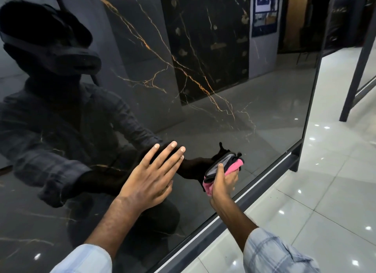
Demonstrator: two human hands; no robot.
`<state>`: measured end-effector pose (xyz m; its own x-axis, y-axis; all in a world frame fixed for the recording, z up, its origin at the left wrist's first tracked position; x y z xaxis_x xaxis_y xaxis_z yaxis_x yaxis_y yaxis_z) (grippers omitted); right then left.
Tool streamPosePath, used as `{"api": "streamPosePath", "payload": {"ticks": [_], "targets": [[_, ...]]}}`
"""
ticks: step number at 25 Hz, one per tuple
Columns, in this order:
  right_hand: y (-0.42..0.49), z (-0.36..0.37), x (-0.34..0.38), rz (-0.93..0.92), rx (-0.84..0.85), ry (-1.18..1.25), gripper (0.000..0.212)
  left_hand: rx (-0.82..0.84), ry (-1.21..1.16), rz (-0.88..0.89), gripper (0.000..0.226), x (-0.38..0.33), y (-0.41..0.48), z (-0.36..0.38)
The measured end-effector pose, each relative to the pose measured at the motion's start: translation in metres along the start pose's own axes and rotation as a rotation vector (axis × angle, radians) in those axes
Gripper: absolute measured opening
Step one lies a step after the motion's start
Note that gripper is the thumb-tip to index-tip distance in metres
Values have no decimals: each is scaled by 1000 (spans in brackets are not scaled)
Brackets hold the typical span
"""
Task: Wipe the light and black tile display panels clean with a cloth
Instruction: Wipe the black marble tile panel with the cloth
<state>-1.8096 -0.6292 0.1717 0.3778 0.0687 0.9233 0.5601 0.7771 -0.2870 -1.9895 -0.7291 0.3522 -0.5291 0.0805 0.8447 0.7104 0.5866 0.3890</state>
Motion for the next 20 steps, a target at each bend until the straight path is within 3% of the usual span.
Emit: {"api": "streamPosePath", "payload": {"ticks": [3, 7, 9, 11, 14, 16, 18, 20], "targets": [[-27, 20, 47, -180, 24, -85, 76, 11, 6, -4, 76, 0, 0, 1], [-94, 42, 117, -785, 215, -129, 78, 9, -27, -1, 73, 0, -1, 1], [-87, 37, 109, -910, 202, -192, 73, 1, -42, -3, 73, 0, -2, 1], [-54, 21, 77, -775, 113, -220, 73, -1, -33, 0, 73, 0, -3, 1], [-15, -14, -15, -134, -22, -264, 83, -5, -27, -1, 73, 1, -1, -1], [-15, -24, -62, 118, -41, -287, 73, -6, -23, -3, 72, 1, -2, -2], [-19, -23, -63, 194, -77, -211, 63, -10, -29, -6, 72, 0, -2, -2], [-27, -6, -29, 93, -75, -192, 66, -8, -26, -6, 72, 0, -1, -3]]}}
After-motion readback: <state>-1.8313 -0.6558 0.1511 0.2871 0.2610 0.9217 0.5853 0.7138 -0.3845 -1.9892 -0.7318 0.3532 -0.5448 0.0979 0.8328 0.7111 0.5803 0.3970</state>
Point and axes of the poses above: each hand's wrist, its own y-axis towards the middle knuckle, its own z-axis out of the palm, x = y × z, the point moved 8 cm from there along y, towards the middle knuckle, and after that the axes turned 7 degrees about y, right-handed, at the moved point
